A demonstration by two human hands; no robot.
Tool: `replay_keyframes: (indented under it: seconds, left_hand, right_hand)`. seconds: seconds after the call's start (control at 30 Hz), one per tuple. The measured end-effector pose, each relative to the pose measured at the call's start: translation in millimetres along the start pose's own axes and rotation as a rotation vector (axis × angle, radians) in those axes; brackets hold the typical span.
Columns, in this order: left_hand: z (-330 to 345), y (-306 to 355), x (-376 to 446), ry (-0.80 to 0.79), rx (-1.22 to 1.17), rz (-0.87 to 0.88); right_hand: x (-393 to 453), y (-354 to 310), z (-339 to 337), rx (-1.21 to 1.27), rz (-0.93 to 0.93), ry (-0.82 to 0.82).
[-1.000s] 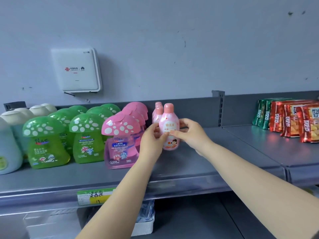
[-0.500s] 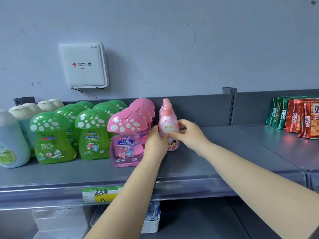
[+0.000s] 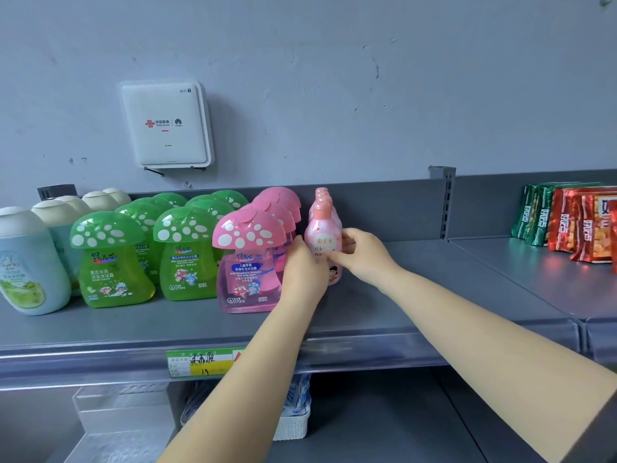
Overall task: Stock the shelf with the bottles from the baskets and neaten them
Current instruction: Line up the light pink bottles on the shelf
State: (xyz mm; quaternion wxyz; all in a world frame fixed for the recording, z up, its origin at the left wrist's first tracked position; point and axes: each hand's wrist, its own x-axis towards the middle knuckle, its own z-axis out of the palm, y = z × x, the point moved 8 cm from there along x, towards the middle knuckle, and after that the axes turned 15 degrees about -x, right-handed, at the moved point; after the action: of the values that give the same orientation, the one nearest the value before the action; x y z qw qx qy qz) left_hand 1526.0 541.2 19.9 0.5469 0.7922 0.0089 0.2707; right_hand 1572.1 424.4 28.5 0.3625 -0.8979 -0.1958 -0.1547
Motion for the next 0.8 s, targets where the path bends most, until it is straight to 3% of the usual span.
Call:
replay_keyframes:
  seconds: [0.23,0.5,0.63,0.8]
  left_hand:
    - [-6.3,24.0,-27.8,-0.004,0.104,0.164]
    - [49.5,90.4,-70.8,-0.135,0.247,0.552]
    - [109.5,117.9,-110.7,-0.270,0.223,0.716]
    - [201.1,141.7,-188.5,-0.553,0.228,0.880]
  right_hand:
    - [-17.7,-13.0,-35.6,-0.207,-0.055,0.123]
    - [-97.0,-17.2,-119.0,-0.830,-0.243,0.305]
    - [-149.1,20.4,-164.6,-1.091,-0.109,0.287]
    - [-236.5,89.1,-211.9,-1.206,0.171,0.175]
